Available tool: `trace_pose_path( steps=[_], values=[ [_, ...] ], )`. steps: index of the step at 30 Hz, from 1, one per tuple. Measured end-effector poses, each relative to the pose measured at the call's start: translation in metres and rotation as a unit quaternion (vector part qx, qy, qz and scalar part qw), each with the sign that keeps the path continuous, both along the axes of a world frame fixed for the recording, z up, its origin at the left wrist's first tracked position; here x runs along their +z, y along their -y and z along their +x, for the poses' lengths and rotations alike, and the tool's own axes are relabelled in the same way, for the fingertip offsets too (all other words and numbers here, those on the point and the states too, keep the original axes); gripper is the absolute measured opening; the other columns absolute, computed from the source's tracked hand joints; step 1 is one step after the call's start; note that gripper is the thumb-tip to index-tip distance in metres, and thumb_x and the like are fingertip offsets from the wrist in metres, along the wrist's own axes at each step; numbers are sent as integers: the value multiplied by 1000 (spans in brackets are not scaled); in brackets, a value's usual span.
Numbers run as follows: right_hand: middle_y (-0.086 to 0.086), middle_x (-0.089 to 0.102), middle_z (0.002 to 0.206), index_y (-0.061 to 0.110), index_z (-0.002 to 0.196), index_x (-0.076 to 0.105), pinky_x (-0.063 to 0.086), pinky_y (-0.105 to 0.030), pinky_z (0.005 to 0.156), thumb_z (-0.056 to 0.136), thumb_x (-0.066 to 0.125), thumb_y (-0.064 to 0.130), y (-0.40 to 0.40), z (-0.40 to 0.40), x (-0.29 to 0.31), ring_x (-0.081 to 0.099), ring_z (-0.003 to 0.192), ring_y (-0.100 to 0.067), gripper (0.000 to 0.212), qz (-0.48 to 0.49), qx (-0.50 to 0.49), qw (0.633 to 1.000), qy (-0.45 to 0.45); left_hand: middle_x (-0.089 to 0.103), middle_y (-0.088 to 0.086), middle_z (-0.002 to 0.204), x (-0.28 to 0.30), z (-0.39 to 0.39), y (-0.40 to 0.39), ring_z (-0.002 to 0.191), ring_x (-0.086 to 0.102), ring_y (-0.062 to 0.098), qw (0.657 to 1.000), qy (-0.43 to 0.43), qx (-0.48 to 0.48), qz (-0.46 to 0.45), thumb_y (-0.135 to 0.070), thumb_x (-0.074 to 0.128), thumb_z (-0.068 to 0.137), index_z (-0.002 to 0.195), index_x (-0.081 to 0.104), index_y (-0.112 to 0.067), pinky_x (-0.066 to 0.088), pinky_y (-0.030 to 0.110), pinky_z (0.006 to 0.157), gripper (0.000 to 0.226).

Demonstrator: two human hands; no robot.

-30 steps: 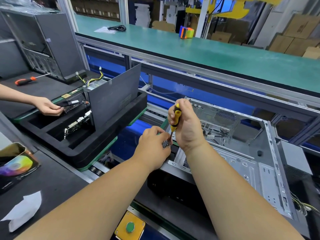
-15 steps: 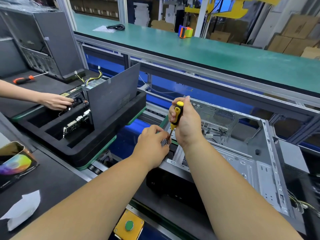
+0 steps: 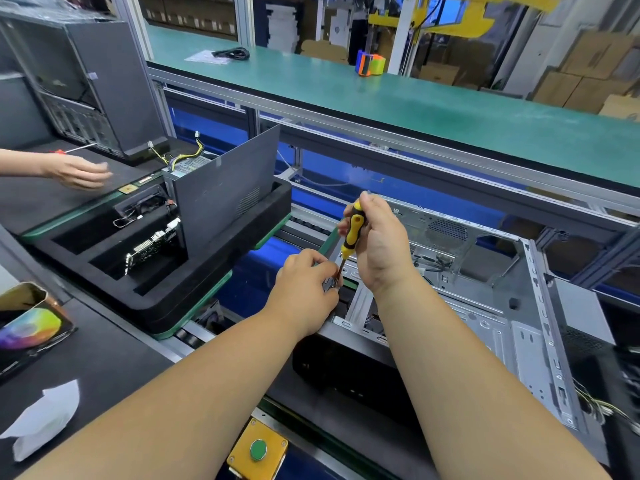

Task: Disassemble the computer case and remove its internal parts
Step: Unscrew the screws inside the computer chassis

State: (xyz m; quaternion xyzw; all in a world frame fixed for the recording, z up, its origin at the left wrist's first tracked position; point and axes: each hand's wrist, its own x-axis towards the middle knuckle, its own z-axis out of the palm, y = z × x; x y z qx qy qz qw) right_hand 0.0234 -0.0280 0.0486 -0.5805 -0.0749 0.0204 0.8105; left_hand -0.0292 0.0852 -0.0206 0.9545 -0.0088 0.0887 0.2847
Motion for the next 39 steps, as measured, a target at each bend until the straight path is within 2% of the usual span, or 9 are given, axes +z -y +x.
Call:
trace_pose_path(
  steps=[5, 10, 14, 18, 24, 28, 31, 36, 39],
  values=[
    [0, 60, 69, 15, 77, 61, 48, -31, 68, 104, 43, 31, 0, 0, 1, 55, 61, -15, 36, 24, -18, 999, -29, 41, -13, 117, -1, 1, 0, 113, 35, 16, 1000, 1, 1, -1, -33, 65, 86, 105, 60, -36, 47, 37, 89, 20],
    [-1, 47, 56, 12, 76, 58, 35, -24, 53, 108, 28, 36, -5, -3, 2, 40, 50, -13, 50, 69, -5, 997, -17, 42, -13, 118, -2, 1, 1, 113, 36, 16, 1000, 7, 6, -7, -33, 66, 85, 105, 60, -37, 45, 34, 87, 21],
    [-1, 42, 57, 12, 82, 49, 30, -24, 53, 106, 30, 38, -5, -6, 3, 35, 51, -13, 40, 109, 36, 993, -8, 42, -14, 118, -2, 1, 0, 114, 36, 16, 1000, 5, 6, -7, -34, 65, 85, 107, 60, -36, 46, 34, 86, 23],
    [1, 52, 65, 17, 82, 44, 36, -26, 60, 97, 44, 21, -2, -8, -1, 45, 58, -14, 16, 51, 36, 998, 32, 41, -15, 118, -1, 0, 1, 113, 37, 16, 1000, 4, 7, -11, -35, 65, 85, 107, 59, -35, 45, 33, 84, 23],
    [-1, 62, 77, 14, 79, 59, 43, -32, 71, 99, 43, 20, 0, -6, -2, 55, 67, -17, 26, 16, 30, 999, 31, 41, -14, 118, -1, 0, 0, 114, 36, 16, 1000, 6, 9, -10, -34, 66, 85, 109, 61, -36, 44, 32, 86, 24],
    [-1, 58, 71, 11, 84, 65, 42, -29, 64, 102, 39, 19, -2, -6, -1, 52, 61, -16, 33, 25, 25, 999, 17, 41, -13, 117, -1, 0, 1, 113, 37, 16, 1000, 8, 8, -8, -35, 66, 85, 108, 60, -35, 46, 34, 88, 24],
    [-1, 52, 62, 10, 93, 60, 37, -26, 57, 105, 35, 27, -6, -6, -1, 44, 55, -14, 32, 38, 18, 999, -5, 41, -13, 116, -2, 0, 0, 112, 39, 16, 1000, 15, 8, -7, -34, 66, 85, 107, 61, -34, 49, 36, 88, 23],
    [1, 46, 58, 14, 90, 48, 33, -23, 53, 105, 32, 43, -9, -7, -2, 38, 52, -13, 36, 105, 24, 994, -14, 41, -13, 117, -4, 1, 0, 112, 40, 17, 1000, 11, 8, -4, -34, 66, 84, 110, 59, -34, 50, 37, 87, 26],
    [2, 52, 64, 17, 85, 44, 37, -23, 57, 99, 48, 31, -4, -8, -5, 43, 56, -13, 21, 85, 35, 996, 20, 41, -13, 117, -5, 2, 0, 112, 39, 17, 1000, 9, 7, -3, -34, 65, 84, 110, 59, -33, 49, 37, 86, 26]
  ],
)
